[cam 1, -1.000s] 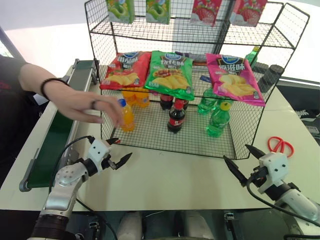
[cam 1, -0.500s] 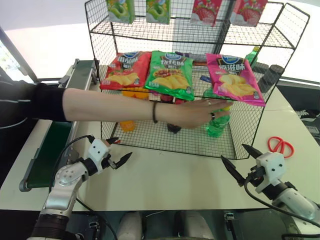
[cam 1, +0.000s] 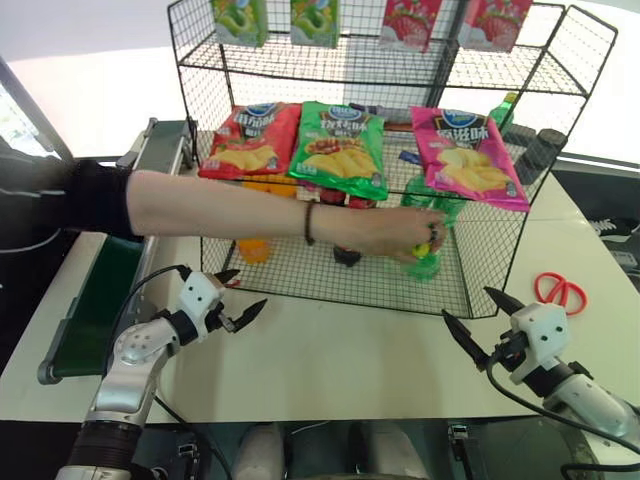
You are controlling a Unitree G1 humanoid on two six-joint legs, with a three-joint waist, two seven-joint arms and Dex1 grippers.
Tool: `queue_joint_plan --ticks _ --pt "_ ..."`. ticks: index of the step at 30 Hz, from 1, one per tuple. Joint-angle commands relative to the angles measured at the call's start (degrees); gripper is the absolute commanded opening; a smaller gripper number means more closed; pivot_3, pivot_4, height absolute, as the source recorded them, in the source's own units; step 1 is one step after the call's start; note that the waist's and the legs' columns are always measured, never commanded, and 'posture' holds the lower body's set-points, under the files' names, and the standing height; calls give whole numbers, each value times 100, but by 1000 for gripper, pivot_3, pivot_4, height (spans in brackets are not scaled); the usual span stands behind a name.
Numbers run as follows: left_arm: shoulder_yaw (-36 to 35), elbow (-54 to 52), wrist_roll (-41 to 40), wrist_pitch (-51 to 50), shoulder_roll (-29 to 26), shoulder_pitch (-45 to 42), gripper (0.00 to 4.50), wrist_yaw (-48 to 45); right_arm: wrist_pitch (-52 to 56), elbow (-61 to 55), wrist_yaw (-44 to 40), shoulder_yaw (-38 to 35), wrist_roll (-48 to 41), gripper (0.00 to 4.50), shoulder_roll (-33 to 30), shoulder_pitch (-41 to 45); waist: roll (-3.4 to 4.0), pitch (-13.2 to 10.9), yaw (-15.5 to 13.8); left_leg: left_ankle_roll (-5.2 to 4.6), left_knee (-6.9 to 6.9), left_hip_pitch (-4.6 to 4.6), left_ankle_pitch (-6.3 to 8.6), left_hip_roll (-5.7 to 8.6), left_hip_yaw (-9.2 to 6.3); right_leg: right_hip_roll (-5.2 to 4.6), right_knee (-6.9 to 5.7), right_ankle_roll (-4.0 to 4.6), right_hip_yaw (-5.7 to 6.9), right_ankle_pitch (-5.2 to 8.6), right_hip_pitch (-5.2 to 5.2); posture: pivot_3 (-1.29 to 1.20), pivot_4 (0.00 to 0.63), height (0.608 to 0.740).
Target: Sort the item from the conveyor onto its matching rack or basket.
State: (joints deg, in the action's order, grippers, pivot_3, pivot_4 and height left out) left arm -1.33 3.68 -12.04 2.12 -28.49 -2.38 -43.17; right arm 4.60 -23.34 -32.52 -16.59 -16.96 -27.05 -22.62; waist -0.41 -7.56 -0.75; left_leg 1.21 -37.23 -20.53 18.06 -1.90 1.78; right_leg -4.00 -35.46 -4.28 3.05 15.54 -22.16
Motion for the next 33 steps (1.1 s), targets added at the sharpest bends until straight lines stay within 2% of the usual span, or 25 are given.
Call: queue_joint_plan --ticks 1,12,25,33 --pt "-108 -214 -195 -20 19 48 4500 -57 -153 -46 -9 5 13 4448 25 40 0 0 0 0 0 0 0 0 0 0 0 0 0 0 0 0 150 740" --pt "-326 -146 -496 371 -4 143 4500 -286 -308 139 -46 85 71 4448 51 99 0 0 1 0 0 0 0 0 0 -2 0 0 0 0 0 0 150 740" --pt "-663 -427 -999 -210 -25 470 4500 -315 -330 231 -100 173 67 4448 22 223 0 0 0 0 0 1 0 0 0 -4 0 1 0 1 1 0 150 740" --pt "-1128 -941 -1419 -756 68 408 4500 209 -167 201 -141 310 63 4448 -13 456 -1 0 3 0 0 1 0 -1 0 -8 -1 0 0 0 1 0 150 740"
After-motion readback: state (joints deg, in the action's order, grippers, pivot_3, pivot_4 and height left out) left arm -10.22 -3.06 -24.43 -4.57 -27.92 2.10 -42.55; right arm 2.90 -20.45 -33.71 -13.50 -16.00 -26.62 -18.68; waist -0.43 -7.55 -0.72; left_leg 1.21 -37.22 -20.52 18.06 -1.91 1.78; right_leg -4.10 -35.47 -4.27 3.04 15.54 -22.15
